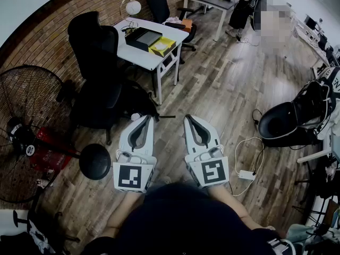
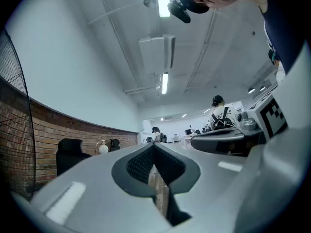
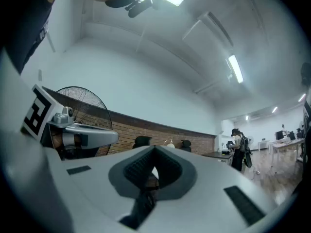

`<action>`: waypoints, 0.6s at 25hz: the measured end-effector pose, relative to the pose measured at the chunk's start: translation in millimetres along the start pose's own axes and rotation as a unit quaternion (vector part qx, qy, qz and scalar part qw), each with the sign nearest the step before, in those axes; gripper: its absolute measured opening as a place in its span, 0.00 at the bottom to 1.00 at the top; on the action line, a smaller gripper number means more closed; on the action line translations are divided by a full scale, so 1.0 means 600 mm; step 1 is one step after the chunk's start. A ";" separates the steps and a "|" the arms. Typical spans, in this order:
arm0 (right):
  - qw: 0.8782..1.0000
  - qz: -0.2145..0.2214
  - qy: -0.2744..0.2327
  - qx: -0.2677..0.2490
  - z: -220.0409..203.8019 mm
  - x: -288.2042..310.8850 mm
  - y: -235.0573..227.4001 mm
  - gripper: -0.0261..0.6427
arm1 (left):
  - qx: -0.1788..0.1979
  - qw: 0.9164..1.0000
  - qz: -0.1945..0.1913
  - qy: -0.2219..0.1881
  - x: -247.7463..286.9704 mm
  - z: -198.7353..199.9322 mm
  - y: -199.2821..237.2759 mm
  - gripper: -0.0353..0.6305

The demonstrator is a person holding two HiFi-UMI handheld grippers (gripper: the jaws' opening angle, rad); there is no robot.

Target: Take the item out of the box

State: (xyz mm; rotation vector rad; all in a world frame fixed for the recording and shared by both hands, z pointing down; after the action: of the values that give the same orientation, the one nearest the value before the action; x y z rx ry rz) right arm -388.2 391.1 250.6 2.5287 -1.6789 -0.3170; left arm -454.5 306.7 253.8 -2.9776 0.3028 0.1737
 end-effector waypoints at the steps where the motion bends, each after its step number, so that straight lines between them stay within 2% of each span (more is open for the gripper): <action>1: 1.000 -0.001 -0.001 -0.001 0.000 0.006 0.004 0.06 | 0.001 1.000 -0.001 -0.006 0.001 0.002 0.005 0.07; 4: 1.000 -0.004 -0.004 -0.002 -0.001 0.024 0.017 0.06 | 0.001 1.000 -0.005 -0.016 0.003 0.001 0.023 0.07; 8: 1.000 -0.007 -0.002 0.001 -0.007 0.044 0.019 0.06 | -0.007 1.000 -0.012 -0.010 0.014 -0.012 0.040 0.07; 11: 1.000 -0.014 0.002 0.004 -0.016 0.059 0.001 0.06 | -0.020 1.000 -0.021 0.002 0.038 -0.022 0.041 0.07; 15: 1.000 -0.017 0.017 0.016 -0.040 0.093 -0.031 0.06 | -0.016 1.000 -0.022 0.004 0.082 -0.041 0.055 0.07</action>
State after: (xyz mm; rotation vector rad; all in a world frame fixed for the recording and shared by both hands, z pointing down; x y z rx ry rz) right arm -345.1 346.0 263.4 2.5734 -1.6435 -0.2488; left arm -411.0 261.3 267.6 -3.0151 0.2385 0.1640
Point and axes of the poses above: the fingertips, and each gripper's own axes: x forward along the fingers, y to its left, z out of its top, the point moved 1 cm from there along -x, backward along the fingers
